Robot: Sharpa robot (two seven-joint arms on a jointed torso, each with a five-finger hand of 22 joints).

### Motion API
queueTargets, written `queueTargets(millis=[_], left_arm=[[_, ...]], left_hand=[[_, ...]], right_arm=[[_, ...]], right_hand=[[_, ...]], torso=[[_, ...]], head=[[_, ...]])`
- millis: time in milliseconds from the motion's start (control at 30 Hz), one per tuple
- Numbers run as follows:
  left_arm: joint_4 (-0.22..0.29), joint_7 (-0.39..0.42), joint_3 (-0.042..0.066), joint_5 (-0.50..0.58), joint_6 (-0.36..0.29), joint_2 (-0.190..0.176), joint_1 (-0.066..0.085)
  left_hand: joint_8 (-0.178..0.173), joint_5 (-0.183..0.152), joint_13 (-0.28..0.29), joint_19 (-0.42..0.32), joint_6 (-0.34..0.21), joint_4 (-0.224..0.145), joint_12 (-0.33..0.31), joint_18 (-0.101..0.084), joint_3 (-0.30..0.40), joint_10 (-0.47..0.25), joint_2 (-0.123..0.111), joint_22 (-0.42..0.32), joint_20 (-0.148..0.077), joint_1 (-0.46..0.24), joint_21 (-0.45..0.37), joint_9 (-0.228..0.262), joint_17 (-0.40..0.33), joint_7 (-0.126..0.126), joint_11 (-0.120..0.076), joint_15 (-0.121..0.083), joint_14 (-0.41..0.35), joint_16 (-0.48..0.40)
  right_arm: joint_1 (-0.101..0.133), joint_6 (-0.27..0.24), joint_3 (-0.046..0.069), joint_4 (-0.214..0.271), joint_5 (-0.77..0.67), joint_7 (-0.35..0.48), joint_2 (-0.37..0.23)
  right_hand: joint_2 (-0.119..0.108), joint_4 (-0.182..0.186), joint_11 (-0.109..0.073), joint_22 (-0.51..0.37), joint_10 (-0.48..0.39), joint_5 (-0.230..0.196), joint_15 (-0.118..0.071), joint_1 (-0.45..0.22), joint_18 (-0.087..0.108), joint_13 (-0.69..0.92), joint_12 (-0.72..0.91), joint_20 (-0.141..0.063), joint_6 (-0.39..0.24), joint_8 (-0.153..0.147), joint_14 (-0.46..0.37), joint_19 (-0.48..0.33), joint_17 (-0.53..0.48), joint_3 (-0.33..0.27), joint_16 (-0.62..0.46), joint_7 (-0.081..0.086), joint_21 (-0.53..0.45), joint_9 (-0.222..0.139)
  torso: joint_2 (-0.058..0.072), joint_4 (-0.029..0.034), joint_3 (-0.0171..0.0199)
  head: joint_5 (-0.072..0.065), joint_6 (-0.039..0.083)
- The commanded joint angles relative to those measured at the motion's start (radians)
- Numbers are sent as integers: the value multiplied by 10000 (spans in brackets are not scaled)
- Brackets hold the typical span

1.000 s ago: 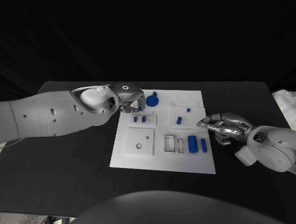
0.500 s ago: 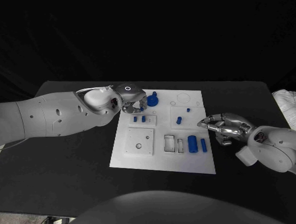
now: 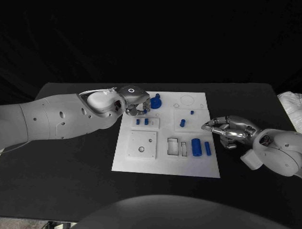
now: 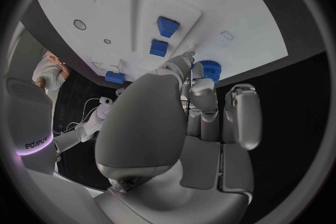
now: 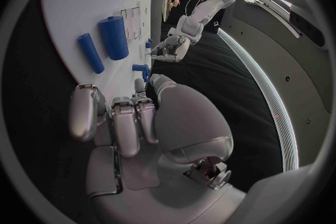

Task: Assemble the parts on the task board

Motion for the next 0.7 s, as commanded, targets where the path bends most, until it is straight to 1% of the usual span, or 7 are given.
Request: queueTargets(millis=[33, 700], left_arm=[[-17, -69, 7, -181, 181, 33, -20], [-47, -222, 6, -232, 342, -11, -43]], left_hand=[[-79, -13, -10, 475, -84, 5, -50, -107, 84, 50, -33, 2152, 42, -21, -69, -23, -47, -24, -24, 29, -80, -45], [-115, -38, -48, 435, -89, 47, -129, -88, 113, 20, -43, 2126, 51, -88, -164, -54, -276, -24, -19, 39, -178, -205]], right_arm=[[-8, 183, -1, 12, -28, 28, 0], [-8, 196, -1, 15, -28, -34, 10]], right_hand=[[-13, 42, -350, 1692, 1358, 58, -51, -25, 101, 2609, -52, 4, -28, 7, 1042, -83, 2631, 9, 34, -36, -53, -10], [-13, 42, -350, 1692, 1358, 58, -51, -25, 101, 2609, -52, 4, -28, 7, 1042, -83, 2631, 9, 34, -36, -53, -10]], torso=[[-2, 7, 6], [-5, 8, 6]], head=[[-24, 0], [-28, 0]])
